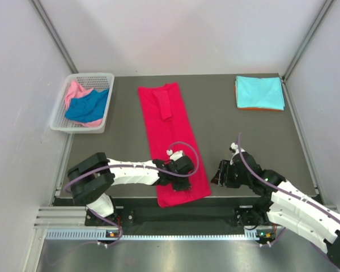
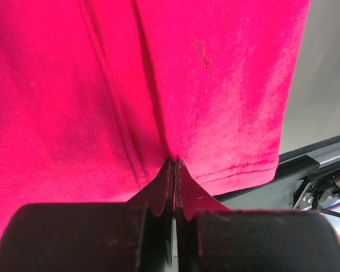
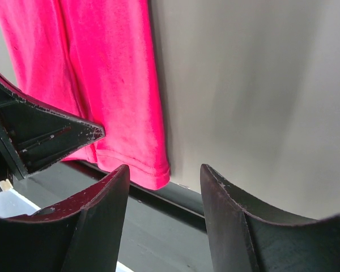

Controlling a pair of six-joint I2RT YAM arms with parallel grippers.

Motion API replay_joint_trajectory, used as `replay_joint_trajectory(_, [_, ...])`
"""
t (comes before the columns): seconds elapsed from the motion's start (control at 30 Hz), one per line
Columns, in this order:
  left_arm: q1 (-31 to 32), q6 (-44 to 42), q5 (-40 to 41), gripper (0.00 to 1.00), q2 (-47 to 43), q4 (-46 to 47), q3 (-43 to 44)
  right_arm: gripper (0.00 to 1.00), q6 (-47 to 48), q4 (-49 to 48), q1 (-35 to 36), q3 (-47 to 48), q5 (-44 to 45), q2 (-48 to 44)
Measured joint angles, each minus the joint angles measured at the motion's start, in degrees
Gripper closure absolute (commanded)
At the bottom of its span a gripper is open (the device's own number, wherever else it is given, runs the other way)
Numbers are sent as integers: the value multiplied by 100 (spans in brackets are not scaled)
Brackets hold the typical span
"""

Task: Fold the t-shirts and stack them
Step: Fold the tshirt

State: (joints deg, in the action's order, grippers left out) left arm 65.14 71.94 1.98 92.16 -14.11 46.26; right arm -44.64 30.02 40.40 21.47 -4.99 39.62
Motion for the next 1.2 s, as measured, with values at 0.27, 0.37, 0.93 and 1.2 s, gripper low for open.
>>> replay_joint_trajectory(0.27, [140,214,146,100,-190,-201,44,45,-96,-214,0,-186,-46,-7])
replay_joint_trajectory(0.37, [186,291,210,100,-258,-262,42,46,-109,-278,0,-299,-76,33])
replay_joint_trajectory(0.93, [232,422,337,100,-302,-459,-140,47,-170,-695,0,-402,-352,186])
replay_joint_trajectory(1.2, [232,422,319,100,-273,-455,-140,47,-164,-938,90,-640,-614,232])
